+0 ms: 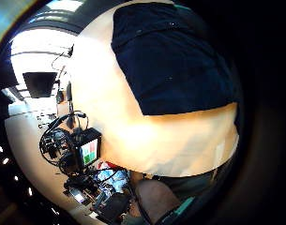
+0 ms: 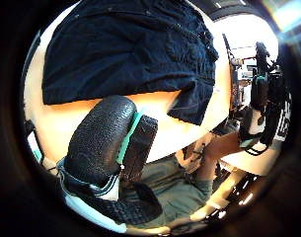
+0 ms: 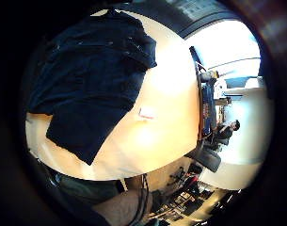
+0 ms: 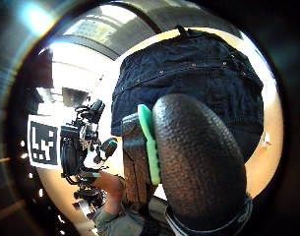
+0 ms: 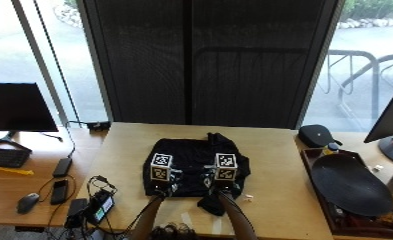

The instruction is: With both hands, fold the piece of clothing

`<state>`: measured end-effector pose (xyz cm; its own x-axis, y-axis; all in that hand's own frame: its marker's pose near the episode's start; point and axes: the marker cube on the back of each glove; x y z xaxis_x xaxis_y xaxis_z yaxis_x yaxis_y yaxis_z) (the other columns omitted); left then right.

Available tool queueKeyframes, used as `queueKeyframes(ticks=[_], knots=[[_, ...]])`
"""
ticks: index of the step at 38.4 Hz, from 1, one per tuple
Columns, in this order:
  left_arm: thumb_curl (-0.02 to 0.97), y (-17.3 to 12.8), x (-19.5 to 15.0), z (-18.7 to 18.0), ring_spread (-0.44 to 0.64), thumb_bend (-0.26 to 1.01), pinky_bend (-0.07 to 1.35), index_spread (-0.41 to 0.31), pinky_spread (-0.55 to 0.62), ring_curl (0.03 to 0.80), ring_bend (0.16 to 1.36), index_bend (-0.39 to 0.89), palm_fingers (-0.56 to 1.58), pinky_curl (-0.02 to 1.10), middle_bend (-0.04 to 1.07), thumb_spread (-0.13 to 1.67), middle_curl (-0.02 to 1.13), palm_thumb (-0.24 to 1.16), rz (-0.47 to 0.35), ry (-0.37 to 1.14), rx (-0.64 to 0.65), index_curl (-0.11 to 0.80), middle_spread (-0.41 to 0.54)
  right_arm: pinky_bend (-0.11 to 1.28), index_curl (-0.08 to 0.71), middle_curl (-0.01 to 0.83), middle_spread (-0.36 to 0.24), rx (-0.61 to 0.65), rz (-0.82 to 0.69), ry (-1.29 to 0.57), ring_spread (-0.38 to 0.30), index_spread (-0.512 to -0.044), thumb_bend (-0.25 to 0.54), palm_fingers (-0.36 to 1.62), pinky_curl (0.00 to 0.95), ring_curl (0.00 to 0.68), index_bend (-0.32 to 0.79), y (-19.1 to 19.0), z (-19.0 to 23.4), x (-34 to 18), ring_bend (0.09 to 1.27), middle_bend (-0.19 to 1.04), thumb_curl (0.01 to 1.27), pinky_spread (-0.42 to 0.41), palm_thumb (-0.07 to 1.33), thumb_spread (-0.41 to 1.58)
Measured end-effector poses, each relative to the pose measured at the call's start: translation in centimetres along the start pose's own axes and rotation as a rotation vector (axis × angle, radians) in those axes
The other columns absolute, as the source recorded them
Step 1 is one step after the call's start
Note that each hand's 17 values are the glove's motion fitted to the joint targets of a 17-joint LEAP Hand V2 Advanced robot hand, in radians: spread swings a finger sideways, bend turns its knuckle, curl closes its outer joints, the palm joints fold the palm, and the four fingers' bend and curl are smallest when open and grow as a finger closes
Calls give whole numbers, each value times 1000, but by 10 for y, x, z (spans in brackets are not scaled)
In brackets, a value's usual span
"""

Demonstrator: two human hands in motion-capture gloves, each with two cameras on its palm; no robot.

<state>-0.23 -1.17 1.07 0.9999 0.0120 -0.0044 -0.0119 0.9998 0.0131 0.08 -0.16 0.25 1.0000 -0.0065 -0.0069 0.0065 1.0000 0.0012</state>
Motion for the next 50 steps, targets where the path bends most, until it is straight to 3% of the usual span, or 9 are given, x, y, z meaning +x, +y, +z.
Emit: queueKeyframes(ticks=[3, 7, 16, 28, 36, 43, 47, 50], knots=[[46, 1, -1, 1, 138, 55, 337, -65, 196, 129, 481, 104, 372, 78, 239, 569, 101, 109, -2, -7, -5, 42, 33, 544, 53, 43, -1, 13, -3, 11, 78, -249, 117, 136, 151, 43, 136, -1, 0, 1, 207, 149, 40, 171, 174, 620], [75, 0, -1, 2, 180, 45, 368, -83, 264, 181, 522, 115, 335, 121, 243, 769, 158, 115, 15, -3, -3, 71, 43, 592, 91, 74, 6, 33, -10, 9, 104, -316, 121, 101, 203, 74, 145, 0, -2, 0, 225, 164, 65, 219, 186, 867], [131, 1, -4, -2, 225, 9, 403, -101, 346, 227, 561, 130, 288, 168, 247, 999, 230, 120, 13, -1, 3, 125, 58, 639, 148, 128, 10, 63, -23, 1, 135, -382, 104, 59, 257, 118, 152, 5, -8, 0, 254, 173, 114, 264, 188, 1163], [184, 6, -9, -10, 243, -17, 420, -106, 387, 260, 590, 133, 251, 204, 248, 1099, 291, 118, 50, 53, 68, 179, 66, 671, 191, 185, 11, 53, -20, -36, 150, -400, 59, 32, 296, 161, 141, 22, -16, 12, 279, 183, 171, 279, 191, 1268], [212, 13, -13, 4, 252, -13, 444, -106, 388, 276, 616, 124, 254, 230, 248, 1122, 321, 133, 9, 63, 116, 198, 67, 700, 198, 215, 20, 39, 8, -20, 162, -393, 22, 10, 316, 187, 121, 26, 10, 32, 301, 189, 205, 282, 201, 1255], [238, 11, -10, 32, 251, -10, 470, -100, 379, 287, 631, 117, 244, 252, 246, 1123, 343, 162, 22, 61, 37, 208, 67, 720, 200, 238, 29, -30, 13, -18, 167, -392, -2, -2, 328, 203, 121, 30, 38, 42, 318, 191, 235, 281, 229, 1226], [251, 38, -9, 22, 248, -11, 481, -97, 370, 293, 641, 116, 238, 264, 247, 1115, 353, 185, -35, -33, -68, 213, 67, 730, 202, 247, 33, -58, 5, -4, 168, -382, 3, 9, 333, 212, 131, 24, 59, 45, 332, 188, 257, 279, 275, 1207], [259, 40, -8, 23, 246, -14, 490, -91, 367, 298, 653, 109, 236, 270, 246, 1112, 360, 195, -45, -81, -76, 213, 67, 724, 216, 252, 39, -73, -20, -3, 173, -368, 24, 43, 333, 215, 160, 32, 55, 38, 333, 183, 281, 272, 350, 1190]])
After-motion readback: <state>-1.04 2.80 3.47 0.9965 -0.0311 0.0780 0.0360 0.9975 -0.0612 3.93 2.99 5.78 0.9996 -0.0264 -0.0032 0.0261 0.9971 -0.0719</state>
